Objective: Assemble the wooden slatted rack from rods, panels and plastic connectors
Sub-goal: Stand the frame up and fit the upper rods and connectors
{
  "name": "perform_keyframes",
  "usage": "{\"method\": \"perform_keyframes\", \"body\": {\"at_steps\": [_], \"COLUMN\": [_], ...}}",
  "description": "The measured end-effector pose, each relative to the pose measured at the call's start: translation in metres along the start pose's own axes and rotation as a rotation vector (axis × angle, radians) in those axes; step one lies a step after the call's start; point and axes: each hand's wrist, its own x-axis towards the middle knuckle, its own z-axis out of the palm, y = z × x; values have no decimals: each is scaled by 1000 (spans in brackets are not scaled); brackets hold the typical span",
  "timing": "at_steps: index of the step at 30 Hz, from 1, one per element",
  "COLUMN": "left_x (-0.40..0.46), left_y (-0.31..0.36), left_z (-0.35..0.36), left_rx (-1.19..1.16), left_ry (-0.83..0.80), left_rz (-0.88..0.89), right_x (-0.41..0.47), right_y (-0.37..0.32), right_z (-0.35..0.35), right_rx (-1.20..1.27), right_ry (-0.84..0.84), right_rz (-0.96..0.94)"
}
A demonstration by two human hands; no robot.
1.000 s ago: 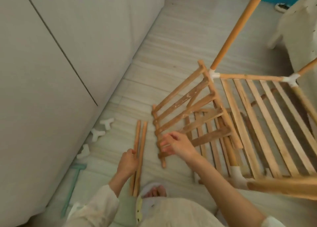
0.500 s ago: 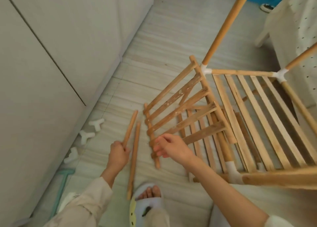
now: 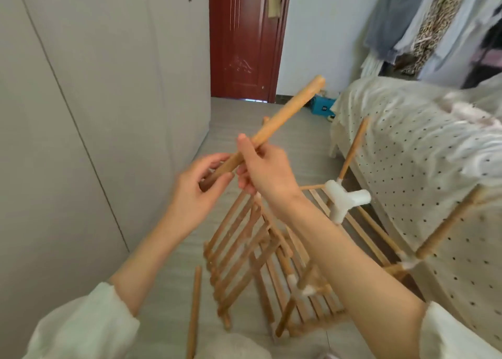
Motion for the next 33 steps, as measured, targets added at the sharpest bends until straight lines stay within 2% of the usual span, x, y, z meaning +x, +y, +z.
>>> {"method": "perform_keyframes", "body": {"at_steps": [3,7,9,12,14,16,21,27,33], "left_x": [18,22,19,11,6,0,-5,-5,-8], "left_y": [47,76,79,74,69,66,57,51,55], "left_z": [16,57,82,112,125,134,143,145,148], "left_rx": [38,146,217,211,171,161,173,126,46], "left_ry": [-35,-226,-296,-322,-284,-265,-358,-372,-356], "left_rz": [138,175,207,256,224,191,183,187,164], "right_x": [-12,-27,-31,-33,-33,-32,-26,-19,-14], "right_y": [-25,-22,-9,20,40,54,58,63,67], "right_z": [-41,-105,-141,-188,-206,-215,-222,-230,-226], "right_rx": [62,241,539,1161,1407,1539,1607,1516,1545], "right_ry": [147,464,551,556,628,691,750,803,772], "right_rz": [-133,-189,-136,-96,-45,14,24,8,4]}}
